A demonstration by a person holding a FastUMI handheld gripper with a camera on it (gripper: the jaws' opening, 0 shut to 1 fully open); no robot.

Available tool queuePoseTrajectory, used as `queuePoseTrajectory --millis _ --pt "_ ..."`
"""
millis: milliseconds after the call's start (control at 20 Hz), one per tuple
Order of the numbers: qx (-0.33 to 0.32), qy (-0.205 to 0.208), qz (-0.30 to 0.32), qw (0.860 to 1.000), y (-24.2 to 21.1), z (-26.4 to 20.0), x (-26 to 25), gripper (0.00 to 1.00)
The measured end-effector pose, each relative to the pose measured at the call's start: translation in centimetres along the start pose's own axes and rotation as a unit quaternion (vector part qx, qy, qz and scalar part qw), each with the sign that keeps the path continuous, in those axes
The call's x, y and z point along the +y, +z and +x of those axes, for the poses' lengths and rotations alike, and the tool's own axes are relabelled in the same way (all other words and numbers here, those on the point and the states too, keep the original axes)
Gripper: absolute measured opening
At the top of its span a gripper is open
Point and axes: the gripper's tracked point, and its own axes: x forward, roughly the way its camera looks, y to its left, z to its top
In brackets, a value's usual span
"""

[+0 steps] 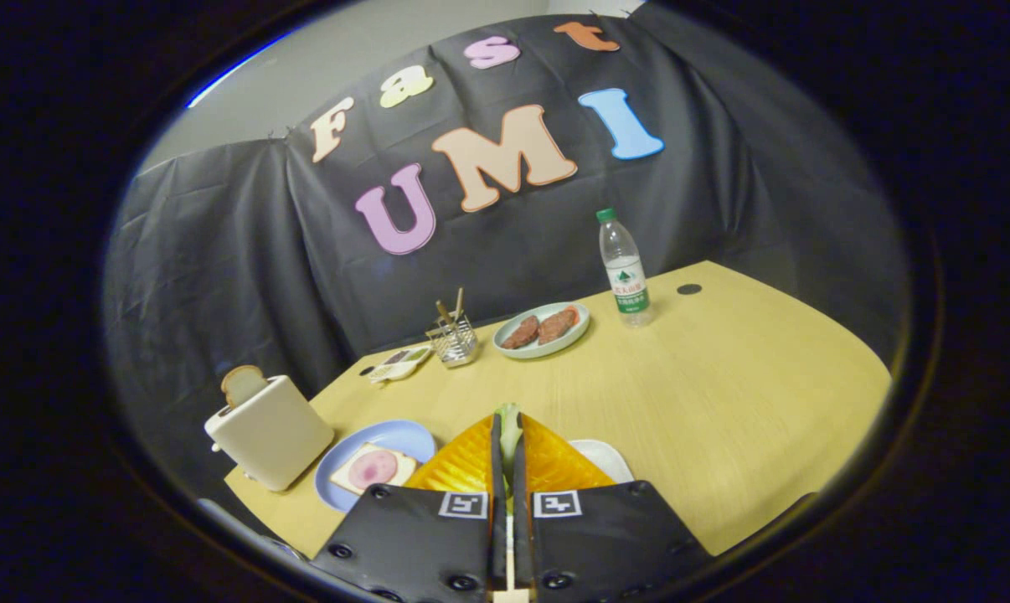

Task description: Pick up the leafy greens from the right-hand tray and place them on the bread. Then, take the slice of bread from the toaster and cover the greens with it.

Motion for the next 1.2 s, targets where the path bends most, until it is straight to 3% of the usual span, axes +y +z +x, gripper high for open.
queuePoseTrajectory --millis 250,600,850,1200 --pt "-0.006 0.026 -0.003 1.000 0.8 -0.3 3.0 0.06" --pt "0.013 0.092 -0.002 0.996 1.4 0.0 9.7 0.06" --pt "0.023 0.140 0.033 0.989 0.9 0.4 15.7 0.06" --pt "0.038 0.161 0.091 0.982 -2.4 2.9 21.4 0.06"
